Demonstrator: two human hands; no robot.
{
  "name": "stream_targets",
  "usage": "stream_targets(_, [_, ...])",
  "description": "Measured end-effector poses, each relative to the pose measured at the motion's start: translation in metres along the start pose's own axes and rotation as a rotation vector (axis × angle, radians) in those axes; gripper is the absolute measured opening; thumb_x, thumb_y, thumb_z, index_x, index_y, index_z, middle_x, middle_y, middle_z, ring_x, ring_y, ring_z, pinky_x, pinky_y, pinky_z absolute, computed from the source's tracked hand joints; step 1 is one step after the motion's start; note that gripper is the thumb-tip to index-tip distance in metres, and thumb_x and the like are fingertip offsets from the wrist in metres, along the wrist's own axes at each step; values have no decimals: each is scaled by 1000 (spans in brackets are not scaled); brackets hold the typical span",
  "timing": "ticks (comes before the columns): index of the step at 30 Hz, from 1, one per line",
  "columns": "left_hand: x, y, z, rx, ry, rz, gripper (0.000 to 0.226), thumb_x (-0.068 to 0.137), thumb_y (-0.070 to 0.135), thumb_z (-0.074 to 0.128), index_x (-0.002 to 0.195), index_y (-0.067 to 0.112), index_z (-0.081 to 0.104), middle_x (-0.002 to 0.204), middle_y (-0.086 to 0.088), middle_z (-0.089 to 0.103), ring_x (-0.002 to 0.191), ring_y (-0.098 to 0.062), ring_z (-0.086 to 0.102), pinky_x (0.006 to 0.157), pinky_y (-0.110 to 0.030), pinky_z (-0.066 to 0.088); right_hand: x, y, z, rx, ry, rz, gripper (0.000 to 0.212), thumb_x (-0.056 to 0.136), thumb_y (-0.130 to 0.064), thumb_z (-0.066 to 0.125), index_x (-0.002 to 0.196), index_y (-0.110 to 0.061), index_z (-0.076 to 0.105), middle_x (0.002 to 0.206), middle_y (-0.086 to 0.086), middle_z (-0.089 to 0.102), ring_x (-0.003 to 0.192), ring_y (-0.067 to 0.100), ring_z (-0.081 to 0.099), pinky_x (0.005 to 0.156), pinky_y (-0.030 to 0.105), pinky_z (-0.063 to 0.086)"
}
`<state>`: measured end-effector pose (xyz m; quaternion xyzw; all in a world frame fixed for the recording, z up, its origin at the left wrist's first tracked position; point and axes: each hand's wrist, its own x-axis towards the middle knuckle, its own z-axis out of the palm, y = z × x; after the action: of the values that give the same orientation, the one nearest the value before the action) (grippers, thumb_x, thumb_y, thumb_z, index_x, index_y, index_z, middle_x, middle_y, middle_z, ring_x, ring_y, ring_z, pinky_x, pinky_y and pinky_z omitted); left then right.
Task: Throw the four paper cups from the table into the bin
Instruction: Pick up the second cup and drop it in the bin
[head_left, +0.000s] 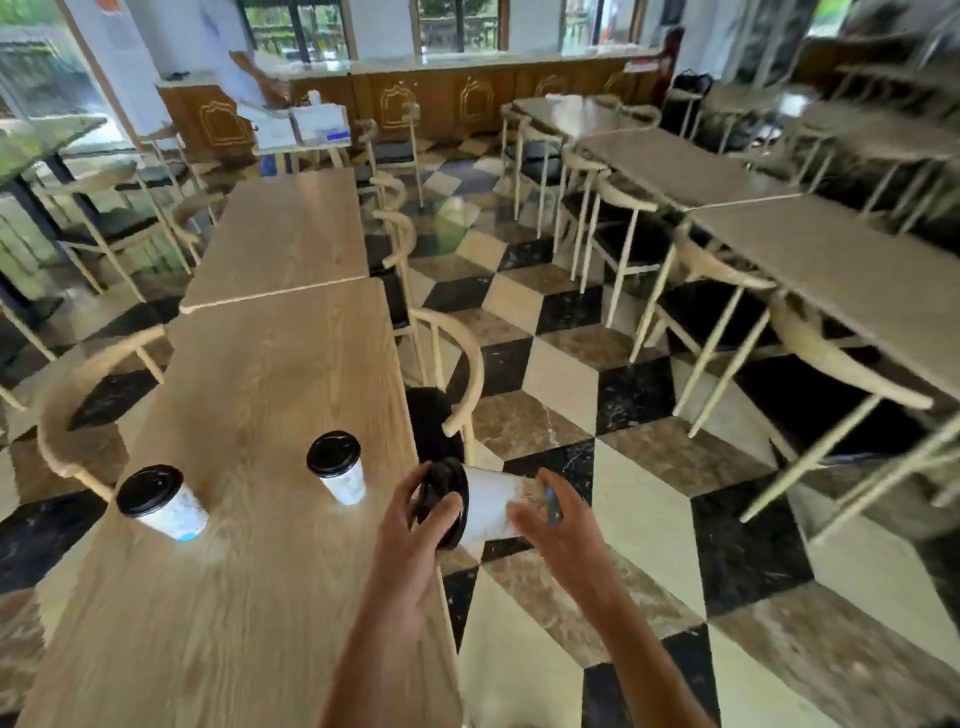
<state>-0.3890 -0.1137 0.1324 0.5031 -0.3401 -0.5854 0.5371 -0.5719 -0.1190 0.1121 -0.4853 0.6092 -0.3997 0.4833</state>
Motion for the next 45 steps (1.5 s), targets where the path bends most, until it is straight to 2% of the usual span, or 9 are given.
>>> stream_targets(2, [-6,-8,30,52,-110,-21,47,77,25,81,119,37,64,123,-1,69,107,-20,70,85,-39,59,-23,7,-35,-27,133,7,80,79,-56,70,148,-28,38,143,2,52,109,20,62,75,20,54])
stream_targets(6, [-28,-25,104,149,-353,-49,45,80,29,78,123,36,64,123,1,68,112,-22,67,91,-41,57,-79,20,-110,-35,378,5,84,76,-61,67,147,-24,39,139,10,56,118,30,62,97,48,53])
stream_targets(15, [-144,-89,299,306,-826,-56,61,74,32,75,132,23,57,122,1,65,106,-5,64,74,-15,53,-245,81,-275,81,844,48,75,83,-48,70,146,-20,41,130,0,57,104,12,67,80,21,57])
stream_targets(20, [-250,-150,404,365,-1044,-85,37,90,17,72,124,25,61,119,5,68,94,10,67,72,-9,50,-362,127,-368,166,1064,104,74,83,-45,73,145,-19,41,125,8,63,103,24,70,87,42,59])
stream_targets(23, [-316,-178,459,406,-1161,-70,38,91,18,70,127,22,58,112,14,65,84,19,64,65,-4,47,-433,147,-414,126,1186,146,68,86,-41,71,144,-20,42,118,5,65,93,23,71,79,36,59])
stream_targets(29, [-432,-224,537,476,-1400,-66,20,92,20,68,105,33,61,101,17,67,78,16,66,61,-10,51,-546,186,-471,143,1433,233,66,88,-37,70,144,-19,42,135,7,58,115,24,62,99,42,51])
stream_targets(35, [-503,-272,607,485,-1543,-218,38,91,10,70,126,16,59,126,-13,67,115,-27,65,100,-48,51,-608,226,-515,218,1590,305,73,85,-38,73,146,-19,39,130,8,63,115,23,63,100,49,50])
stream_targets(40, [-535,-326,678,504,-1694,-269,52,73,43,80,122,32,65,123,0,71,118,-18,65,100,-40,51,-638,265,-579,202,1668,392,82,81,-45,74,149,-16,38,144,3,53,122,7,57,91,13,47])
stream_targets(45, [-559,-376,767,543,-1763,-265,65,67,53,78,125,28,64,123,5,70,118,-10,62,101,-36,50,-649,295,-661,205,1747,469,79,85,-35,73,151,-14,33,151,2,45,133,13,45,112,31,34])
